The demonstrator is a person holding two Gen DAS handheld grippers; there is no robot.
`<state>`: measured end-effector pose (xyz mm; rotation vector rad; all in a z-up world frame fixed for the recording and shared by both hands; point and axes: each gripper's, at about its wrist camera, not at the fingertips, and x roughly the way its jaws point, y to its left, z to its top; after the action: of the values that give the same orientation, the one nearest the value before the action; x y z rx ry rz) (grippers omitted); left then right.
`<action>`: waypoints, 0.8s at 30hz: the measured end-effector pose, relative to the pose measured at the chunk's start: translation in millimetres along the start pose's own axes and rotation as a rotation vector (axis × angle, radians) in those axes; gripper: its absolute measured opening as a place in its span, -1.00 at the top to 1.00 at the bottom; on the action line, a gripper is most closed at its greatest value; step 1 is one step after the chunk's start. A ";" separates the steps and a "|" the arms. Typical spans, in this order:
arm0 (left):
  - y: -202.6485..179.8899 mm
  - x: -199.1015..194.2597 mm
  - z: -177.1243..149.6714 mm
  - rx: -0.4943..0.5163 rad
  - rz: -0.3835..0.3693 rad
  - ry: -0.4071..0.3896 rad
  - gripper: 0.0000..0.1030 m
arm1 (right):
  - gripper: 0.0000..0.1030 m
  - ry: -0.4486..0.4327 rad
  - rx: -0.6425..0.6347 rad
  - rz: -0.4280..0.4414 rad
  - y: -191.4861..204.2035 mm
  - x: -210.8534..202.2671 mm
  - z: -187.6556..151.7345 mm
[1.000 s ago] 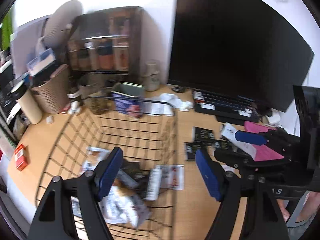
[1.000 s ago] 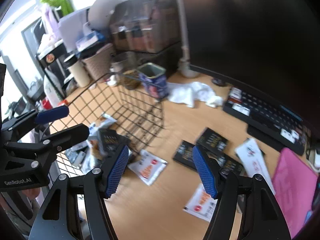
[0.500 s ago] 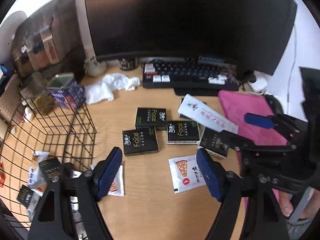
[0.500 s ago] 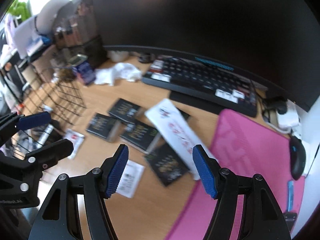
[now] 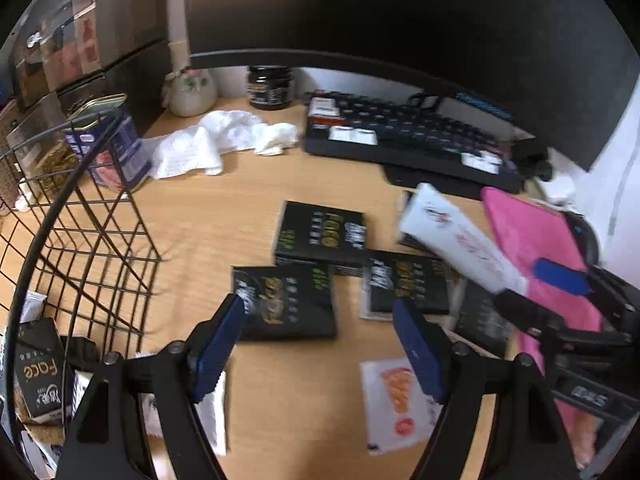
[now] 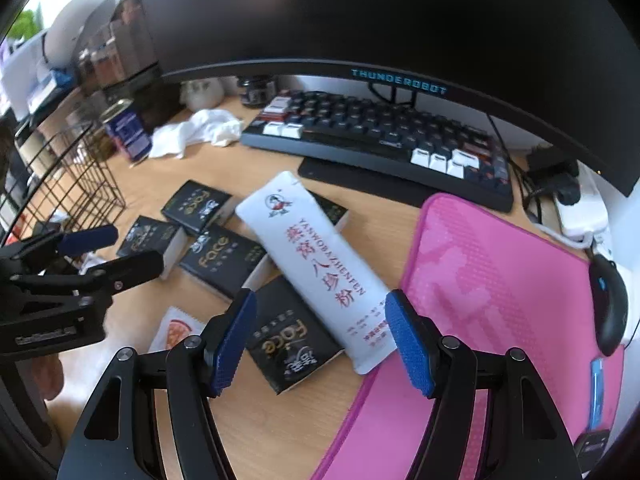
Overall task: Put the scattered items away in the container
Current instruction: 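Move both grippers back over the remaining Face packs on the desk, then grasp a Face pack with the left gripper while the right grasps another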
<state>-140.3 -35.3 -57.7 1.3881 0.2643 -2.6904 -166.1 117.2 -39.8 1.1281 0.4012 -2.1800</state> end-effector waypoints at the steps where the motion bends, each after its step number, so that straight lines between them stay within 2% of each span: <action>1: 2.7 2.7 0.4 -0.011 0.004 -0.002 -0.54 | -0.30 0.002 0.002 -0.001 0.0 1.9 -0.3; 5: 10.9 8.7 1.8 -0.046 -0.028 -0.007 -0.54 | -0.30 0.021 -0.002 0.001 0.3 10.0 -1.5; 14: -0.4 23.6 0.8 0.039 0.054 0.034 -0.54 | -0.30 0.054 0.003 0.012 -1.6 20.1 -5.0; 19: 1.0 28.0 3.9 0.052 0.099 0.039 -0.54 | -0.31 0.053 -0.002 0.016 -0.4 20.3 -5.0; 22: 4.0 35.8 5.4 0.048 0.110 0.069 -0.54 | -0.35 0.054 -0.009 0.020 1.4 20.5 -5.3; 24: 5.7 36.6 5.1 0.037 0.087 0.075 -0.54 | -0.35 0.053 -0.016 0.028 3.0 20.1 -5.5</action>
<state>-164.5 -42.2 -85.2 1.4772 0.1574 -2.5898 -169.2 109.8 -59.3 1.1783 0.4227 -2.1232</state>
